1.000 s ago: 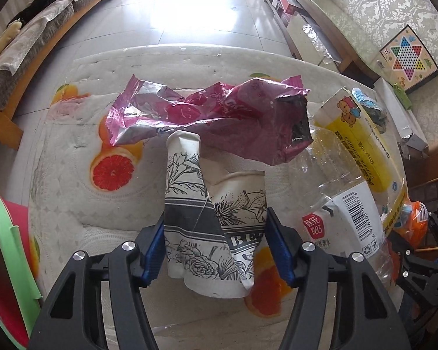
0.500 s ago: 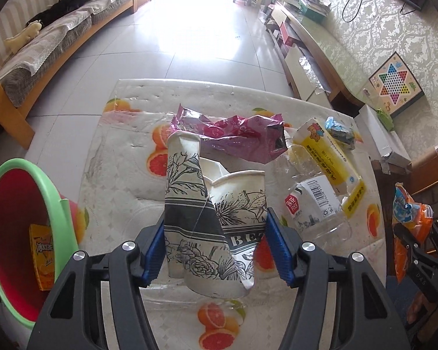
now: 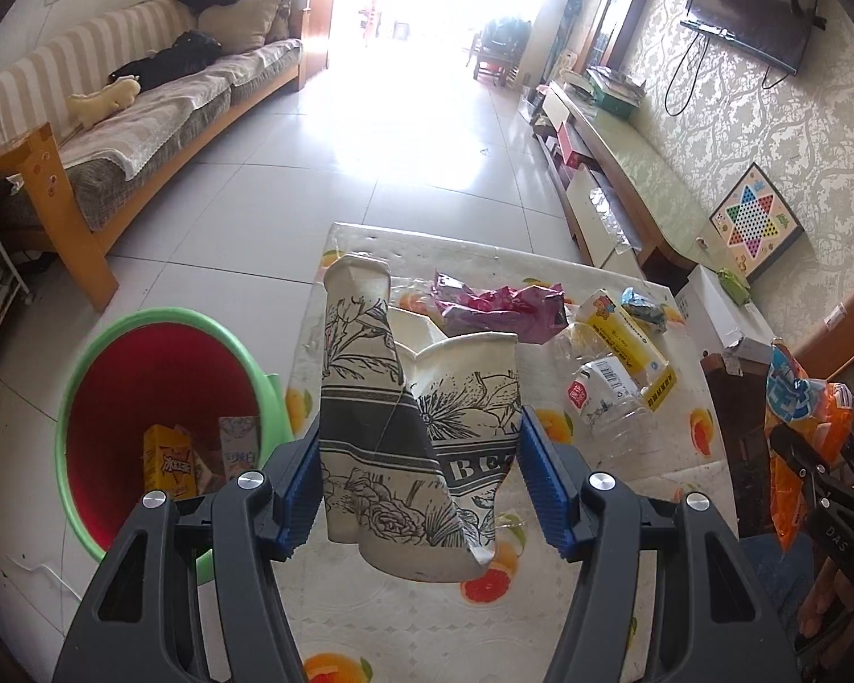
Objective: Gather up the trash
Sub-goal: 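Carry both items to the red bucket and open the left tool to drop the cups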
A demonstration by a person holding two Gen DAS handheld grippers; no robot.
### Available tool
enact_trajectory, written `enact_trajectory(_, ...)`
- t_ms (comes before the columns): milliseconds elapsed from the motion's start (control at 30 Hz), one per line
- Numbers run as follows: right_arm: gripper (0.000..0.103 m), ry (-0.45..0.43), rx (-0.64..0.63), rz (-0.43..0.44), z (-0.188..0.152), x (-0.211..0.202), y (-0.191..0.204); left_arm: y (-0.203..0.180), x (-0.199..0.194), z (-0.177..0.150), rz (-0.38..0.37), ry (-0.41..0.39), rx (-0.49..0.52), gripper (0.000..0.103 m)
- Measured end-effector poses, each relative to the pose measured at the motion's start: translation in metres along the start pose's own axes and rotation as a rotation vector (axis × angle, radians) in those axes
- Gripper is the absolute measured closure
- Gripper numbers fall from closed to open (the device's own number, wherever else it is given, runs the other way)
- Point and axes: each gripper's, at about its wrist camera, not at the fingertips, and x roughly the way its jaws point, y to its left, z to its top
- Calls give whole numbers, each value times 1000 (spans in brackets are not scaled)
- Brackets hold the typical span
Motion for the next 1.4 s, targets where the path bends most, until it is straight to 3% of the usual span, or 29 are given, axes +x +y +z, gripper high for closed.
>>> enact_trajectory(300, 52, -45, -61, 105, 25, -14, 79, 63, -37, -8, 52, -54, -63, 44)
enact_trajectory(700, 52, -49, -144, 217, 43, -10, 153, 136, -49, -7, 146, -83, -149, 43)
enact_trajectory(1400, 52, -9, -180, 258, 48, 15, 190, 167, -29, 1, 182, -53, -186, 40)
